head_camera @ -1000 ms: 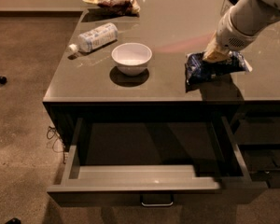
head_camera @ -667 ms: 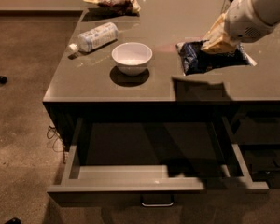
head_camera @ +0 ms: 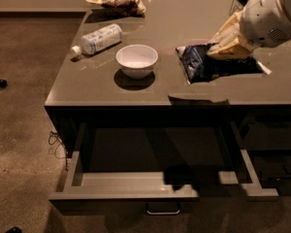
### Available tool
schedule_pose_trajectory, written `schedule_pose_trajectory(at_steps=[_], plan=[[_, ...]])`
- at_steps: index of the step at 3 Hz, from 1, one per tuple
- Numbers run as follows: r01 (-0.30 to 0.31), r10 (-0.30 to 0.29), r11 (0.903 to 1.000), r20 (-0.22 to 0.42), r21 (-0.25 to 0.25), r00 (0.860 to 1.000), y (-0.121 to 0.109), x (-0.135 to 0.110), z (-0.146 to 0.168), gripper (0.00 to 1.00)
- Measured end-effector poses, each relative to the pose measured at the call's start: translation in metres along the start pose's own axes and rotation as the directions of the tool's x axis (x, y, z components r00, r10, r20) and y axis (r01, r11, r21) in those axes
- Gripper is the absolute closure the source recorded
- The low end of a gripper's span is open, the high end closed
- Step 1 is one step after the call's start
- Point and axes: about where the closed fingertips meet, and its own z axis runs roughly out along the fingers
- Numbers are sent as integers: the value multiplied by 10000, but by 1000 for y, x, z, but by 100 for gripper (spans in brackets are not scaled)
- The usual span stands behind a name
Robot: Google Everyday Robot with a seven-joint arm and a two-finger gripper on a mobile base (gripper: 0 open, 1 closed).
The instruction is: Place blue chip bag into top drawer
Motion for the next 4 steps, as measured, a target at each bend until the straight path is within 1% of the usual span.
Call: schedule_pose_trajectory(at_steps=[1, 2, 3, 4], plan=[[-84, 86, 9996, 47, -279, 10000, 20, 2, 4, 100], [-157, 177, 9964, 240, -838, 9996, 66, 1, 8, 100], [-388, 406, 9888, 93, -1441, 9991, 113, 5, 20, 100], [-715, 687, 9775, -209, -1985, 9974, 156, 17, 51, 100]])
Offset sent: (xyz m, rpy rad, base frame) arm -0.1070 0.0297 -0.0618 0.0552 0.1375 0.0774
